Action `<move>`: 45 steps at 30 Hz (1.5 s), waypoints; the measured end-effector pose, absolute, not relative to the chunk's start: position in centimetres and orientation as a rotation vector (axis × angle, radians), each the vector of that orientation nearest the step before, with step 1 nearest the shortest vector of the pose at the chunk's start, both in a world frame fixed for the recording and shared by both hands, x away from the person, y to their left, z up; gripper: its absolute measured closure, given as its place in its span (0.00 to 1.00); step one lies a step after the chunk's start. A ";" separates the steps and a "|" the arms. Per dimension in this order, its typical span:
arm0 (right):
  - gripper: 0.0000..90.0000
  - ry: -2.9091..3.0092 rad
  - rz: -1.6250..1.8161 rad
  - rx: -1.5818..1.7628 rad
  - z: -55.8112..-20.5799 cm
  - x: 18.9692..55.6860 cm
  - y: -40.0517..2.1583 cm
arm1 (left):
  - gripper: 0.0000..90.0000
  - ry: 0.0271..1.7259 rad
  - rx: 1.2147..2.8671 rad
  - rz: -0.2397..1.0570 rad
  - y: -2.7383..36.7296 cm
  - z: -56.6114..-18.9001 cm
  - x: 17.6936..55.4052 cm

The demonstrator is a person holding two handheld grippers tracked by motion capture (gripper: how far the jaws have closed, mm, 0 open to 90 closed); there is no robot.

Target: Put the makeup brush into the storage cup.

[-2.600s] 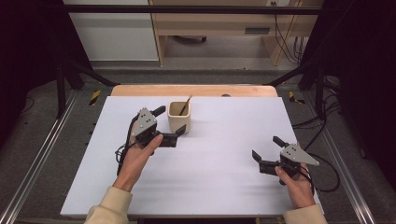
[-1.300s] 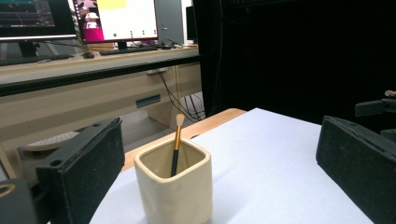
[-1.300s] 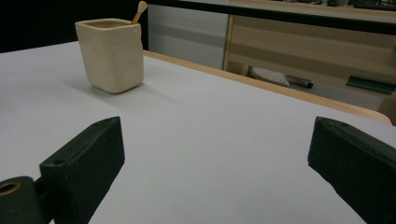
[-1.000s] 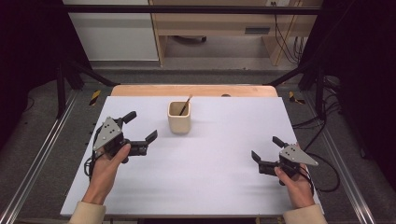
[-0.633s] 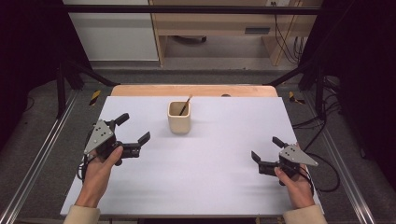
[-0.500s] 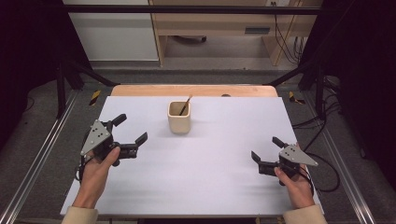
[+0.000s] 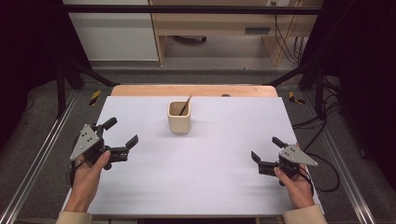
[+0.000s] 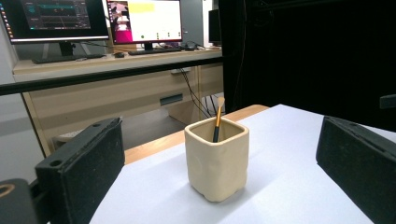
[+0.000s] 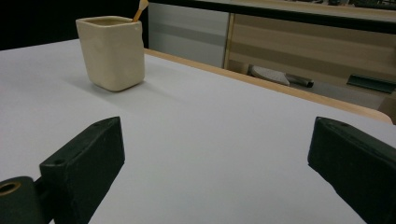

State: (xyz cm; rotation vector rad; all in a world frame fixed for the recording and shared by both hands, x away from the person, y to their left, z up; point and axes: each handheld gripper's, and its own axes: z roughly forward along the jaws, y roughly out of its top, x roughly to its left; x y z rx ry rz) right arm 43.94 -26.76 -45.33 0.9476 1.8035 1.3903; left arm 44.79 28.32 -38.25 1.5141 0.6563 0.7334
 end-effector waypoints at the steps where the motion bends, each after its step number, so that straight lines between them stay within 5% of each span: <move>1: 0.05 1.803 1.390 0.947 -45.3 43.9 -26.8 | 0.00 0.657 1.513 0.732 28.4 -38.3 44.7; 45: 0.05 1.803 1.389 0.948 -45.3 43.9 -26.8 | 0.02 0.683 1.575 0.734 30.6 -42.1 43.1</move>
